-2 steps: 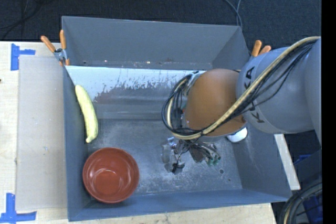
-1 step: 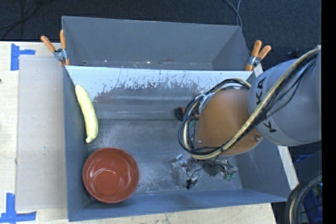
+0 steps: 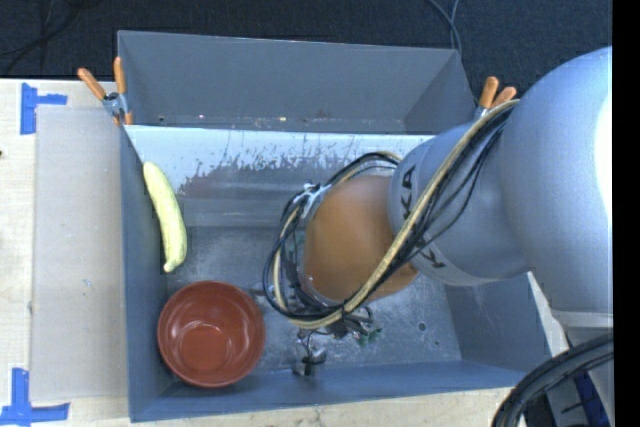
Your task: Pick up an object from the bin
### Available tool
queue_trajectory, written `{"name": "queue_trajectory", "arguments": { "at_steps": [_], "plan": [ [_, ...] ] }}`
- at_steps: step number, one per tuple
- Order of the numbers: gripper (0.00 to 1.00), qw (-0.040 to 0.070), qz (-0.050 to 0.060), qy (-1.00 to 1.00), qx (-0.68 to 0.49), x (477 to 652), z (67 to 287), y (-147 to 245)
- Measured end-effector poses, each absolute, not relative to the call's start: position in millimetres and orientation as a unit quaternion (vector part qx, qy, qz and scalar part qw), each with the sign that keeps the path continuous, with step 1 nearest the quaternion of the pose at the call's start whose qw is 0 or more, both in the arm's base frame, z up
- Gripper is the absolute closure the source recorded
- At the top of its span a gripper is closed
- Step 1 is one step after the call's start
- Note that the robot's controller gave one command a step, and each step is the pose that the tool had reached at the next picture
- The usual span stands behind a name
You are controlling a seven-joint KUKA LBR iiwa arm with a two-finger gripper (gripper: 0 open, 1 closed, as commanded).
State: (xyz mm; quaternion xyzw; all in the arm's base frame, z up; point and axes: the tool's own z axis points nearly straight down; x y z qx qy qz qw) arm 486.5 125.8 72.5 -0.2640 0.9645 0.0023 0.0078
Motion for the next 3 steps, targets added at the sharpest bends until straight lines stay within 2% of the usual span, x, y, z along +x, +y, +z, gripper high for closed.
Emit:
{"name": "queue_trajectory", "arguments": {
  "at_steps": [1,2,3],
  "plan": [
    [0.0,0.008,0.002,0.965,-0.262,486.3,73,124],
    [0.0,0.007,0.001,0.962,-0.273,505.0,70,157],
    [0.0,0.007,0.002,0.965,-0.261,495.9,70,153]
  ]
}}
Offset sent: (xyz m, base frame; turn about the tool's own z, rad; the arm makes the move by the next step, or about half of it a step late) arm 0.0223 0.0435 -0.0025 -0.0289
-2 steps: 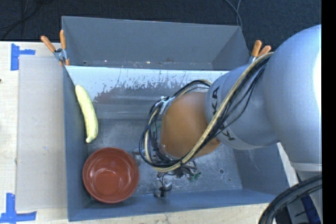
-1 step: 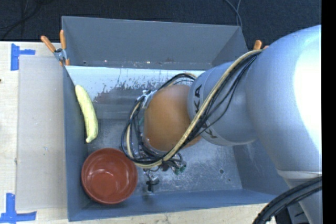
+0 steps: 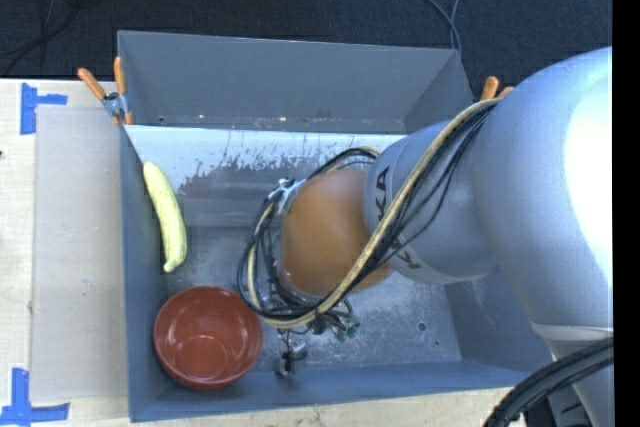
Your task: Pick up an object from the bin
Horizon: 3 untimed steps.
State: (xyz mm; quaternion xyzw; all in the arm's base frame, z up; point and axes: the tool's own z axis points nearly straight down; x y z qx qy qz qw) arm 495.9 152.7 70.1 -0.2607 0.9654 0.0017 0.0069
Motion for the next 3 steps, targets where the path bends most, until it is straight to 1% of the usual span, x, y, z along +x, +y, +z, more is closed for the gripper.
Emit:
{"name": "queue_trajectory", "arguments": {
  "at_steps": [1,2,3],
  "plan": [
    [0.0,0.011,-0.003,0.955,-0.296,501.0,70,187],
    [0.0,0.007,0.0,0.952,-0.307,509.8,70,222],
    [1.0,0.011,-0.003,0.942,-0.336,507.2,179,214]
  ]
}}
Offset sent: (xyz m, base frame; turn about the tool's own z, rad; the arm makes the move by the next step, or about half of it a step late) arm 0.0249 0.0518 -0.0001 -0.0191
